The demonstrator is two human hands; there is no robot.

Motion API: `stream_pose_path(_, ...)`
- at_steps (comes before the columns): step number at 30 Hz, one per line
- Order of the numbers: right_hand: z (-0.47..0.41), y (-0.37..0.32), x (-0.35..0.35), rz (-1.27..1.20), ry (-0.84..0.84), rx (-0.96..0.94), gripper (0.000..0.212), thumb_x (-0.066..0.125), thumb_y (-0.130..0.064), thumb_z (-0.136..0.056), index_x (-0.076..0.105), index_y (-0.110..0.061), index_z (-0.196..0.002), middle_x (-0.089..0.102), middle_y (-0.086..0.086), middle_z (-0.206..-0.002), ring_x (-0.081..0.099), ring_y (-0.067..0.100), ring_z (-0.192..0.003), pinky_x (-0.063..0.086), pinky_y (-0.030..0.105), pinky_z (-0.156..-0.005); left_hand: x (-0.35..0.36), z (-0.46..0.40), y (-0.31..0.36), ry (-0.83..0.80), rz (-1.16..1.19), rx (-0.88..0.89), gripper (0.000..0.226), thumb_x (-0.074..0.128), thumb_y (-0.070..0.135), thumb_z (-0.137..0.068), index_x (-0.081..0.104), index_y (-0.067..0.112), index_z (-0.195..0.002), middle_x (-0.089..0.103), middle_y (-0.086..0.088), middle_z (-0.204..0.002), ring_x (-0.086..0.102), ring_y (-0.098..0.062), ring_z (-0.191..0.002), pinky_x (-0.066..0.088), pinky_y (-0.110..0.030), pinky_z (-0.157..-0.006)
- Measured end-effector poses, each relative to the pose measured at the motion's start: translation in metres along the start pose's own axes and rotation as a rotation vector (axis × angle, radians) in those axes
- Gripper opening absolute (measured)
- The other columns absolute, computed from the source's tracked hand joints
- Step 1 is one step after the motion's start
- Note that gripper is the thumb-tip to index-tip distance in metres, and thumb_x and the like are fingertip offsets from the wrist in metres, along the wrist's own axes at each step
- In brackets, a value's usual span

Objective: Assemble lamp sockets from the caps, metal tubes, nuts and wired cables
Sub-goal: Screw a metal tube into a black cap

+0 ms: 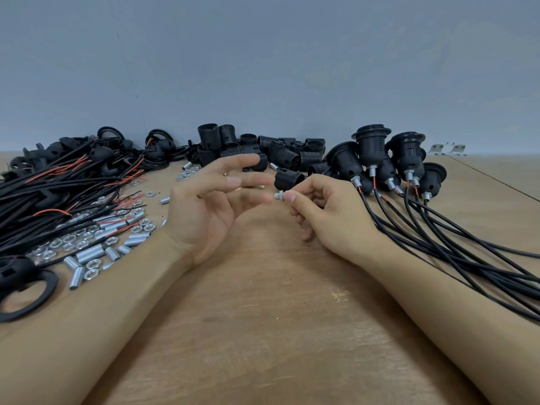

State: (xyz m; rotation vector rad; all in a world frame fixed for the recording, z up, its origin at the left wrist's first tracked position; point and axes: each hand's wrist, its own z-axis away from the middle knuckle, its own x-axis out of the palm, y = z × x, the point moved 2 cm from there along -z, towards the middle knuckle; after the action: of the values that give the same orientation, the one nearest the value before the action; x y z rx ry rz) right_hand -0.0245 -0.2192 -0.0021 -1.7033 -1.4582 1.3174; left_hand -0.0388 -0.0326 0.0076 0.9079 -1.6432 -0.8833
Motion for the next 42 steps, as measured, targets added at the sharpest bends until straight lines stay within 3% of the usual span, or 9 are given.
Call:
stream_pose_path(3,0.0,0.001,0.002,-0.004,-0.014,0.002,0.007,0.068,-0.02,-0.091,0.069,-0.018,-0.084,0.065,0.003,-0.071,0.061,0.012,-0.062,0.05,0.027,-0.043,0.003,-0.001,-0.007,-0.025,-0.076,-0.032,0.054,0.051,0.008,-0.068,0.063,0.005,-0.12,0.07,-0.019,-0.119,0.066,-0.03,-0.114,0.048,-0.041,-0.1)
stream_pose_path(8,-0.001,0.002,0.002,0.001,-0.016,0.002,0.01,0.069,-0.023,-0.091,0.069,-0.015,-0.084,0.065,-0.001,-0.068,0.061,0.01,-0.059,0.049,0.026,-0.042,-0.004,-0.002,0.001,0.068,-0.001,0.053,0.044,0.05,0.008,-0.07,0.065,0.001,-0.112,0.074,-0.022,-0.094,0.073,-0.029,-0.076,0.056,-0.027,-0.077)
stream_pose_path(12,0.0,0.003,0.004,0.007,-0.054,0.013,0.013,0.068,-0.023,-0.092,0.068,-0.016,-0.081,0.065,0.0,-0.066,0.061,0.012,-0.059,0.051,0.028,-0.044,0.001,-0.002,-0.01,0.057,-0.267,-0.008,0.026,0.062,0.004,-0.085,0.066,0.007,-0.111,0.075,-0.014,-0.105,0.072,-0.026,-0.098,0.053,-0.035,-0.084)
stream_pose_path(15,0.0,0.004,0.003,0.015,-0.067,0.007,0.011,0.069,-0.021,-0.091,0.07,-0.015,-0.082,0.064,0.0,-0.067,0.06,0.016,-0.06,0.053,0.031,-0.046,0.009,0.004,-0.02,-0.018,-0.552,0.016,0.019,0.07,0.004,-0.087,0.071,0.008,-0.106,0.076,-0.009,-0.099,0.073,-0.021,-0.092,0.057,-0.033,-0.083)
stream_pose_path(21,-0.001,0.006,0.004,0.09,-0.084,0.04,0.01,0.064,-0.029,-0.094,0.068,-0.022,-0.099,0.067,-0.001,-0.083,0.063,0.019,-0.072,0.057,0.033,-0.056,0.003,0.003,-0.019,0.069,-0.673,0.067,0.017,0.076,0.004,-0.083,0.077,0.014,-0.097,0.077,0.0,-0.096,0.073,-0.023,-0.09,0.058,-0.036,-0.087)
stream_pose_path(27,-0.007,0.009,-0.015,0.327,0.069,0.067,0.008,0.064,-0.022,-0.093,0.07,-0.018,-0.096,0.068,-0.011,-0.086,0.061,0.001,-0.079,0.045,0.008,-0.071,-0.004,0.0,-0.019,0.106,-1.008,0.127,0.021,0.077,0.005,-0.081,0.076,0.025,-0.082,0.073,0.007,-0.076,0.067,-0.009,-0.071,0.053,-0.021,-0.068)
stream_pose_path(32,-0.01,0.01,-0.019,0.465,0.122,0.098,0.009,0.063,-0.02,-0.092,0.07,-0.017,-0.097,0.065,-0.013,-0.084,0.057,-0.003,-0.076,0.041,0.003,-0.066,0.0,0.002,-0.022,0.053,-1.056,0.153,0.01,0.084,0.021,-0.078,0.075,0.026,-0.078,0.073,0.007,-0.073,0.066,-0.005,-0.07,0.051,-0.019,-0.067)
stream_pose_path(37,-0.012,0.011,-0.021,0.544,0.149,0.137,0.011,0.061,-0.02,-0.093,0.07,-0.015,-0.097,0.067,-0.009,-0.085,0.056,0.0,-0.073,0.037,0.005,-0.061,-0.004,0.002,-0.02,0.023,-1.091,0.15,0.018,0.076,0.004,-0.083,0.075,0.022,-0.083,0.073,0.009,-0.079,0.064,0.001,-0.071,0.048,-0.011,-0.067)
stream_pose_path(42,-0.011,0.009,-0.022,0.566,0.136,0.155,0.014,0.06,-0.022,-0.094,0.072,-0.015,-0.097,0.071,-0.005,-0.091,0.062,0.009,-0.083,0.045,0.022,-0.074,-0.004,0.004,-0.019,0.018,-1.092,0.156,0.014,0.077,0.007,-0.082,0.076,0.021,-0.084,0.072,0.012,-0.077,0.065,0.003,-0.072,0.049,-0.011,-0.07)
